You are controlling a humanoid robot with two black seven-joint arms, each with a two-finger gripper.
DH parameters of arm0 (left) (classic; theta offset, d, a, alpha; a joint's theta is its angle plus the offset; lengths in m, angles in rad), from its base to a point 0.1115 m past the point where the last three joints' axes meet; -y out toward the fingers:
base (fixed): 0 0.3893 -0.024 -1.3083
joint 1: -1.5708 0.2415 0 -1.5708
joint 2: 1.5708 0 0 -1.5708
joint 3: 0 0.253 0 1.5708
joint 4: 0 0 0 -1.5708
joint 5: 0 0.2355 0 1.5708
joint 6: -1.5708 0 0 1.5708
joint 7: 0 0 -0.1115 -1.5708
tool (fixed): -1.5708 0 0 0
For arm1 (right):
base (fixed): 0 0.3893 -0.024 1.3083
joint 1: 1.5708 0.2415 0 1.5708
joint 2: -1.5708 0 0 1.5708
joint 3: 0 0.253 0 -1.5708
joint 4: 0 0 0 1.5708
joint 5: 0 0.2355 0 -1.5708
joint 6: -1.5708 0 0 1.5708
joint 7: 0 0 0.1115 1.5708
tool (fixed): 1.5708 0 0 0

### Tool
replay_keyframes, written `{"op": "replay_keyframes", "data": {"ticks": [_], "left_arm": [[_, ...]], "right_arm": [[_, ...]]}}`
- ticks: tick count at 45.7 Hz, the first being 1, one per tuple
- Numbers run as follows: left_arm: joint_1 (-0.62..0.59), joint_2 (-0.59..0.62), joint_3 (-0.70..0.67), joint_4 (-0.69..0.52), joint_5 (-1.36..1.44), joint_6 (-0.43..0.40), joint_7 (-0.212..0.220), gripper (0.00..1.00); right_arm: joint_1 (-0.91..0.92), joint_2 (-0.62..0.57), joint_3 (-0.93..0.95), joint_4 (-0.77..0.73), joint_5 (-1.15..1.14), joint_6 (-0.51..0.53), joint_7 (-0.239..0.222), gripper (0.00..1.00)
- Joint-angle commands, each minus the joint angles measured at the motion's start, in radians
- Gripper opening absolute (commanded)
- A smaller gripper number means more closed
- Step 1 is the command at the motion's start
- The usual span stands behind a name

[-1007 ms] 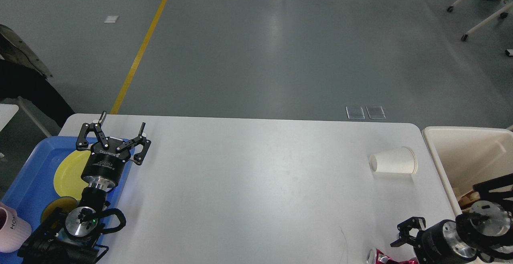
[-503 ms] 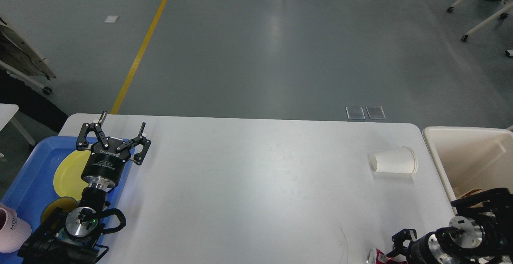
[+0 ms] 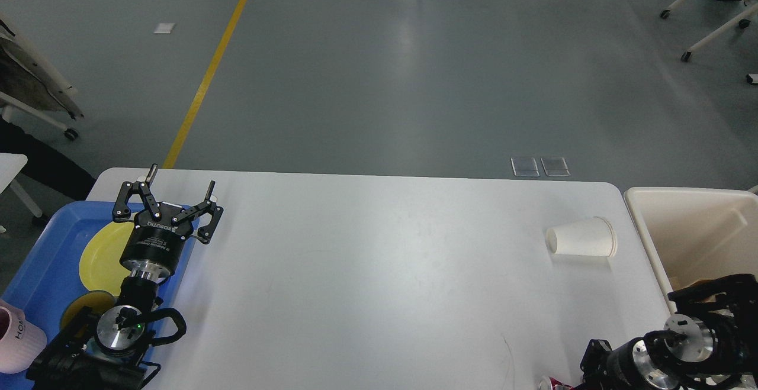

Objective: Tidy desktop
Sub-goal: 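Grasp the red wrapper with the right gripper, then lift the red wrapper and carry it into the bin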

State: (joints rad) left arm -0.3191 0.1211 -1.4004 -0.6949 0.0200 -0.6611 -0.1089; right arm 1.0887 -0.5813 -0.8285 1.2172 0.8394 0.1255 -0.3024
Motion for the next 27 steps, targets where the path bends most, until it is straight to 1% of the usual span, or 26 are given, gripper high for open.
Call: {"op": "replay_keyframes", "data": {"ticks": [1, 7, 9, 12, 15, 17, 19, 23, 27], "left_arm": [[0.000, 0.000, 0.000, 0.000, 0.000, 0.000, 0.000, 0.97], [0.000, 0.000, 0.001, 0.000, 0.000, 0.000, 0.000, 0.97], [0.000, 0.000, 0.001, 0.000, 0.000, 0.000, 0.000, 0.97], [0.000, 0.000, 0.001, 0.000, 0.000, 0.000, 0.000, 0.97], [0.000, 0.000, 0.001, 0.000, 0.000, 0.000, 0.000, 0.97], [0.000, 0.000, 0.001, 0.000, 0.000, 0.000, 0.000, 0.97], [0.000, 0.000, 0.000, 0.000, 0.000, 0.000, 0.000, 0.97], [0.000, 0.000, 0.001, 0.000, 0.000, 0.000, 0.000, 0.97], [0.000, 0.000, 0.001, 0.000, 0.000, 0.000, 0.000, 0.97]], "right_arm": [[0.011, -0.006, -0.001, 0.002, -0.011, 0.003, -0.001, 0.00], [0.023, -0.008, -0.012, 0.002, -0.019, 0.017, -0.011, 0.00], [0.061, -0.012, -0.020, 0.013, -0.034, 0.026, -0.017, 0.00], [0.126, -0.020, -0.049, 0.042, -0.095, 0.039, -0.047, 0.00], [0.209, -0.011, -0.101, 0.064, -0.187, 0.069, -0.107, 0.00], [0.273, 0.004, -0.132, 0.079, -0.253, 0.126, -0.145, 0.00], [0.335, 0.030, -0.161, 0.093, -0.321, 0.204, -0.162, 0.00], [0.459, 0.057, -0.231, 0.108, -0.425, 0.336, -0.164, 0.00], [0.595, 0.064, -0.290, 0.143, -0.456, 0.427, -0.164, 0.00]]}}
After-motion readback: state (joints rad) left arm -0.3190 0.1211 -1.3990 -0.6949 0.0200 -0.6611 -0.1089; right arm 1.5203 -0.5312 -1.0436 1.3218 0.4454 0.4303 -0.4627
